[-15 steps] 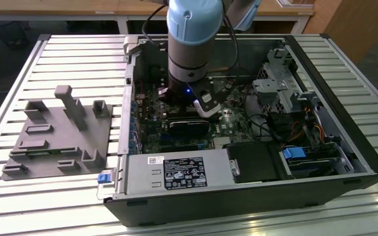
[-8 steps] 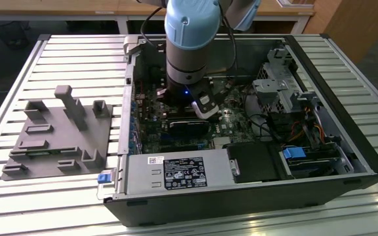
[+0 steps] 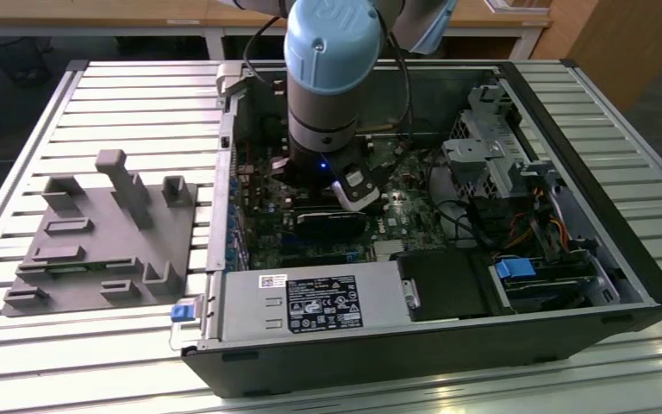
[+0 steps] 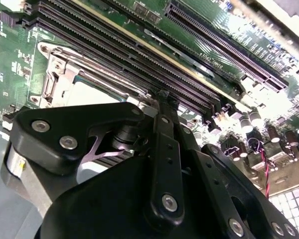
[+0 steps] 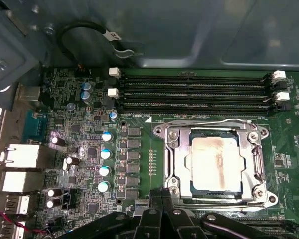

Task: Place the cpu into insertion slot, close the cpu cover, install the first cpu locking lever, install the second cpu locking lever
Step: 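Install the second cpu locking lever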

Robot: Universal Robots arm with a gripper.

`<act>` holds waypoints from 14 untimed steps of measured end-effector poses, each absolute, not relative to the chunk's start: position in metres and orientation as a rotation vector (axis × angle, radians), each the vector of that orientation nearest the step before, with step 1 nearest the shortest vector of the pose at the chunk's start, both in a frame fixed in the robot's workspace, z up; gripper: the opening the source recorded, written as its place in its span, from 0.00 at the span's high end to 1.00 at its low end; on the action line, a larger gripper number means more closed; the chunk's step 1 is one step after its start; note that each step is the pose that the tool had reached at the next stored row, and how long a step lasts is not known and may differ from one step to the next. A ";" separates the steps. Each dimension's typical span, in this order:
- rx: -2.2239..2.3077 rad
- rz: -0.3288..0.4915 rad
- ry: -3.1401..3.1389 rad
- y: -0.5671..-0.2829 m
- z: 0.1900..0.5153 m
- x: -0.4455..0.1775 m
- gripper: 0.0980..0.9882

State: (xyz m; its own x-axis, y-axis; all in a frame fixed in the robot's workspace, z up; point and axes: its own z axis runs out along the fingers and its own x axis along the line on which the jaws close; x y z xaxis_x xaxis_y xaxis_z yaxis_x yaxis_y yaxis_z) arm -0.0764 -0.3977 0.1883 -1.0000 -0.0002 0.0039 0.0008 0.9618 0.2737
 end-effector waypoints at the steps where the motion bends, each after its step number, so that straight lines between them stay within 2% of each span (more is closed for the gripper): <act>1: 0.000 -0.434 -3.108 -0.398 0.188 -0.076 0.99; 14: 0.000 -0.433 -3.110 -0.398 0.198 -0.079 0.99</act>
State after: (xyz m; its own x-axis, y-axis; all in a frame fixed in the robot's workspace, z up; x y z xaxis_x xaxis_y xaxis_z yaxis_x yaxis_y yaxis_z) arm -0.0792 -0.3979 0.1984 -1.0000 -0.0003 0.0019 0.0002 0.9620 0.2732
